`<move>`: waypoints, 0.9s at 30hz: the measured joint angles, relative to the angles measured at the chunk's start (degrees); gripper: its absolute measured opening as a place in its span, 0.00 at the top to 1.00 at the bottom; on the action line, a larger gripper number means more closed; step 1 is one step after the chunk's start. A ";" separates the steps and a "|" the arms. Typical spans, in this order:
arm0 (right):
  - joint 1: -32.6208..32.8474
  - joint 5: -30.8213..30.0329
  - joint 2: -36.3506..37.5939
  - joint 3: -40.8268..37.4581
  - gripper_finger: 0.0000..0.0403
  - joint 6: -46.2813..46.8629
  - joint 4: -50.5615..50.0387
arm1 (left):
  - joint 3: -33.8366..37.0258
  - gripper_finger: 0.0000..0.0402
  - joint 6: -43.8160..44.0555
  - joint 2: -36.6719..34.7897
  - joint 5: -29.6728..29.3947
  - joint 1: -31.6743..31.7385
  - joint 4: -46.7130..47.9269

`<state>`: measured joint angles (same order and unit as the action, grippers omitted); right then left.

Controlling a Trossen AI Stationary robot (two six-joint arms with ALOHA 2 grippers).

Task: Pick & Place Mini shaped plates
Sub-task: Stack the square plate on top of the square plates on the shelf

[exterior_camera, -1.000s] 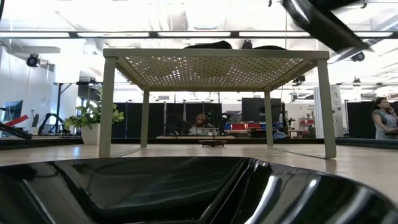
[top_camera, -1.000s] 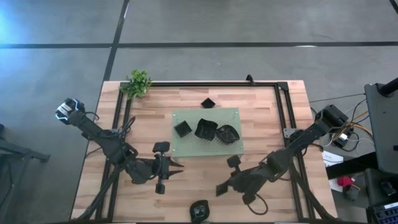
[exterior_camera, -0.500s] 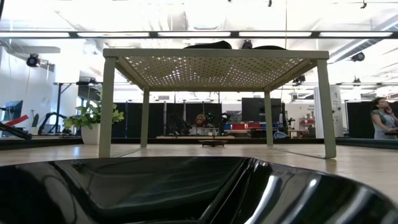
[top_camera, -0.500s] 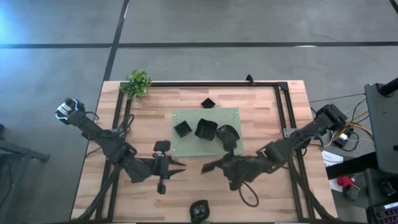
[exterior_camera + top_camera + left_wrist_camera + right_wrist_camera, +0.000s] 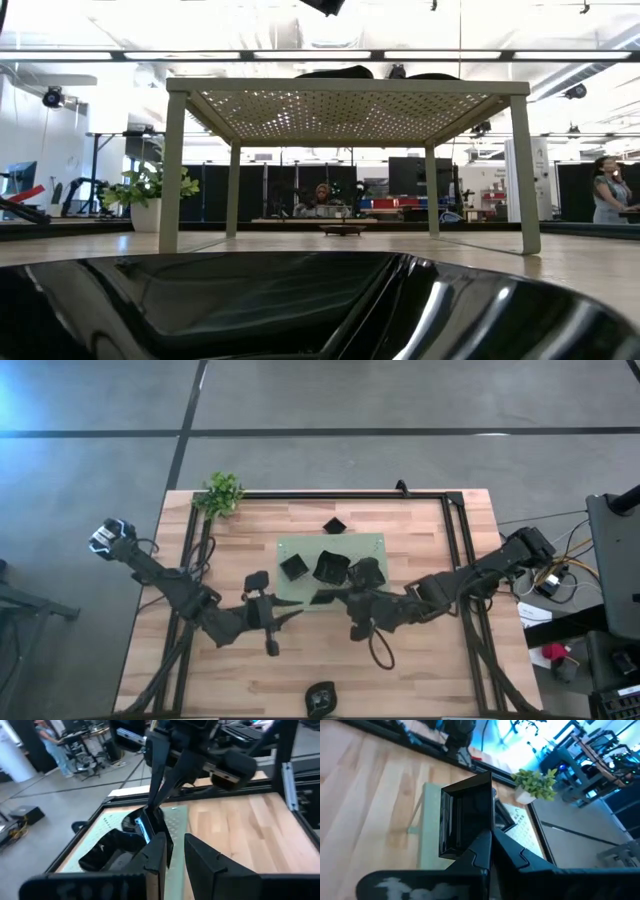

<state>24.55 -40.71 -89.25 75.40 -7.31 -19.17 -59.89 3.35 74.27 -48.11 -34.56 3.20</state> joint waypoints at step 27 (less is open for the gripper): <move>-2.24 -4.33 -0.22 -0.02 0.98 -4.94 5.24 | 0.14 0.84 -0.36 1.74 -4.50 7.18 -2.77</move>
<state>22.31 -45.04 -89.47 75.37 -12.25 -13.93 -59.75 2.98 76.01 -52.61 -27.38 0.43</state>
